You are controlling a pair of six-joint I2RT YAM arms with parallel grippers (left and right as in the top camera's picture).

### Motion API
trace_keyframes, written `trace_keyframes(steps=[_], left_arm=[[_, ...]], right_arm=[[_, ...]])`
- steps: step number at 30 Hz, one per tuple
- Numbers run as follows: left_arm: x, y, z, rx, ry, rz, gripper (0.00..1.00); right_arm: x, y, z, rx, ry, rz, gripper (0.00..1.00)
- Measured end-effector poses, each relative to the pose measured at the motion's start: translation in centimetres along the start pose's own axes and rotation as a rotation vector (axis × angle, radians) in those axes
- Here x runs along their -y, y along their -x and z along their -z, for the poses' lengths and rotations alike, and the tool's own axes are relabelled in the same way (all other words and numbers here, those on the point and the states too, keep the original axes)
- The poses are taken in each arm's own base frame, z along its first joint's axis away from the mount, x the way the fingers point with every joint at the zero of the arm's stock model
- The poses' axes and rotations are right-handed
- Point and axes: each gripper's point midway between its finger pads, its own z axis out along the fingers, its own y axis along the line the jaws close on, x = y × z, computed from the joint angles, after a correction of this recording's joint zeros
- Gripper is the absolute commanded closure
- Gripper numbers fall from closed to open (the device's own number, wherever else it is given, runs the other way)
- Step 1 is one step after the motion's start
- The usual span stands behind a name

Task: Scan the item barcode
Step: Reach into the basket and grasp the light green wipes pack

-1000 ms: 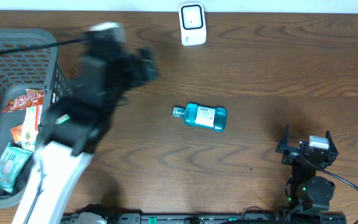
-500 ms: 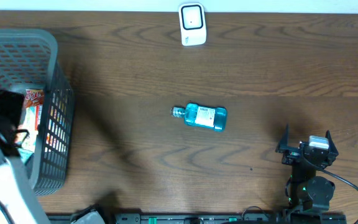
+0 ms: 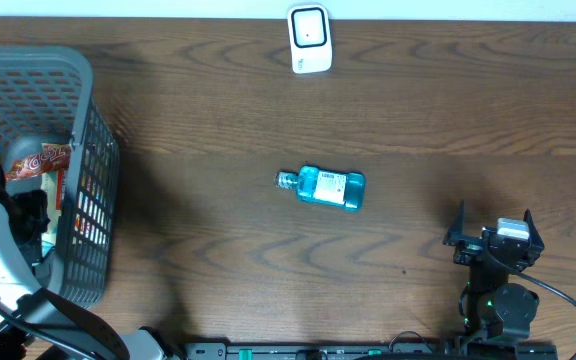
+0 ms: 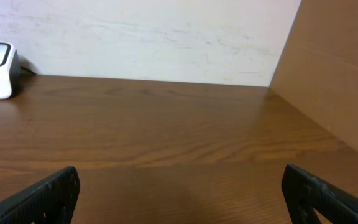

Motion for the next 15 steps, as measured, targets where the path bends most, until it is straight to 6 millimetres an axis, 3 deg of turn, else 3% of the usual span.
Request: trace_keyframes(steps=[6,15], left_arm=[[-2.8,1.8,-1.7,0.152,0.120,0.195,0.02],[-4.3,2.7,-5.1,0.280,0.144,0.322,0.02]], right_arm=[[0.0,0.0,0.0,0.000,0.000,0.000,0.01],[0.0,0.0,0.0,0.000,0.000,0.000,0.01]])
